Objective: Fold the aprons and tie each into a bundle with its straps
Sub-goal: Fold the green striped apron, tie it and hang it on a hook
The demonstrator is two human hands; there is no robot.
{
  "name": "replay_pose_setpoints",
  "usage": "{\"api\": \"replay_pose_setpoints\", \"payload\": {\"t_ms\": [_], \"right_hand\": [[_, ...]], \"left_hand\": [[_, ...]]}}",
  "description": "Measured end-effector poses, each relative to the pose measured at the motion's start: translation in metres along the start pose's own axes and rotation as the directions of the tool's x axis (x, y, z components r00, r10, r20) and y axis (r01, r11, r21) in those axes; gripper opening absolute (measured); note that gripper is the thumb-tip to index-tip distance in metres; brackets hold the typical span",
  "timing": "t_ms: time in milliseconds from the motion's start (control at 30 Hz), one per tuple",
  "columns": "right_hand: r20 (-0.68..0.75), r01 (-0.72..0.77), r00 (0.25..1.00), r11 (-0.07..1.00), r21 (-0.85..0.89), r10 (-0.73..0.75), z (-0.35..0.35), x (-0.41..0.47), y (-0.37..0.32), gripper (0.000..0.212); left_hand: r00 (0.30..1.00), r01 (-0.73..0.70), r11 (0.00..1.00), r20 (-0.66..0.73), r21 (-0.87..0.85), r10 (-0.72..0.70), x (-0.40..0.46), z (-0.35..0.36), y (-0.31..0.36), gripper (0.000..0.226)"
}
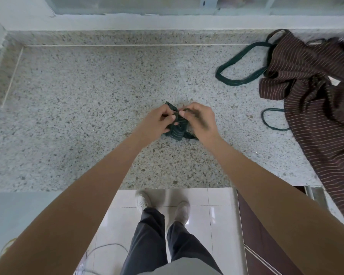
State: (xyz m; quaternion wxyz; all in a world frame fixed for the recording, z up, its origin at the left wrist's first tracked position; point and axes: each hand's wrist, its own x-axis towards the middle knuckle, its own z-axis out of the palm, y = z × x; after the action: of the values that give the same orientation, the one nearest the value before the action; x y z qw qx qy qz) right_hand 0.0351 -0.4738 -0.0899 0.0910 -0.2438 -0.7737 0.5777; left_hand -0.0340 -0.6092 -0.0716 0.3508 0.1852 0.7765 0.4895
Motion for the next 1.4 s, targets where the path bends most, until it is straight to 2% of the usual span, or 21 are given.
{"api": "replay_pose_setpoints", "payload": {"t_ms": [100, 233, 333, 433, 533, 567, 633, 733, 900, 1000, 1100, 1200, 1233, 1333, 1400], "right_hand": [[0.015, -0.195, 0.981, 0.979, 0.064, 0.195, 0.000, 0.005, 0.004, 0.020], [0.095, -0.274, 0.959, 0.960, 0.056, 0.268, 0.001, 0.010, -0.005, 0.025], [0.108, -0.316, 0.945, 0.947, 0.057, 0.309, -0.002, 0.009, -0.010, 0.023], [0.092, -0.355, 0.932, 0.934, 0.044, 0.350, -0.004, 0.008, -0.006, 0.022], [0.061, -0.404, 0.914, 0.911, 0.076, 0.400, -0.005, 0.006, -0.005, 0.010], [0.045, -0.419, 0.908, 0.902, 0.104, 0.417, -0.005, 0.005, -0.005, 0.004], [0.005, -0.451, 0.891, 0.882, 0.134, 0.454, -0.006, 0.003, -0.003, 0.006], [-0.018, -0.496, 0.861, 0.847, 0.190, 0.508, -0.011, -0.001, -0.004, 0.006], [-0.010, -0.508, 0.854, 0.838, 0.198, 0.520, -0.016, -0.006, -0.007, 0.002], [0.009, -0.398, 0.915, 0.897, 0.190, 0.404, -0.016, -0.009, -0.010, 0.017], [0.017, -0.267, 0.964, 0.956, 0.125, 0.267, -0.011, -0.008, -0.015, 0.029], [0.053, -0.109, 0.992, 0.992, -0.066, 0.113, -0.002, -0.005, -0.017, 0.009], [0.076, -0.072, 0.994, 0.993, -0.094, 0.079, 0.001, -0.006, -0.018, 0.003], [0.166, 0.001, 0.986, 0.985, -0.173, 0.028, 0.003, -0.012, -0.019, 0.013], [0.227, 0.014, 0.973, 0.973, -0.228, 0.039, 0.002, -0.015, -0.018, 0.018]], "left_hand": [[0.998, 0.055, 0.995, -0.031, -0.080, -0.057, -0.004, 0.005, 0.002, 0.023], [0.980, 0.105, 0.954, -0.132, -0.281, -0.147, -0.007, 0.007, 0.000, 0.026], [0.961, 0.161, 0.893, -0.139, -0.420, -0.239, -0.008, 0.006, 0.000, 0.027], [0.956, 0.205, 0.864, -0.096, -0.459, -0.278, -0.008, 0.003, -0.001, 0.025], [0.952, 0.179, 0.880, -0.149, -0.440, -0.268, -0.009, 0.006, -0.001, 0.027], [0.947, 0.167, 0.893, -0.185, -0.418, -0.263, -0.009, 0.007, -0.002, 0.028], [0.937, 0.149, 0.951, -0.269, -0.270, -0.223, -0.008, 0.006, -0.005, 0.028], [0.943, 0.152, 0.986, -0.291, -0.061, -0.163, -0.011, 0.003, -0.013, 0.029], [0.934, 0.172, 0.984, -0.311, -0.041, -0.176, -0.015, 0.003, -0.015, 0.026], [0.945, 0.132, 0.990, -0.310, 0.058, -0.108, -0.016, 0.000, -0.011, 0.022], [0.981, 0.039, 0.963, -0.193, 0.267, 0.014, -0.018, -0.004, -0.010, 0.017], [0.993, -0.050, 0.895, -0.071, 0.442, 0.091, -0.018, -0.003, -0.003, 0.012], [0.993, -0.079, 0.880, -0.041, 0.468, 0.110, -0.017, -0.003, -0.001, 0.011], [0.988, -0.145, 0.876, 0.018, 0.461, 0.154, -0.017, -0.007, 0.002, 0.012], [0.980, -0.177, 0.862, 0.004, 0.476, 0.199, -0.014, -0.011, 0.004, 0.015]]}}
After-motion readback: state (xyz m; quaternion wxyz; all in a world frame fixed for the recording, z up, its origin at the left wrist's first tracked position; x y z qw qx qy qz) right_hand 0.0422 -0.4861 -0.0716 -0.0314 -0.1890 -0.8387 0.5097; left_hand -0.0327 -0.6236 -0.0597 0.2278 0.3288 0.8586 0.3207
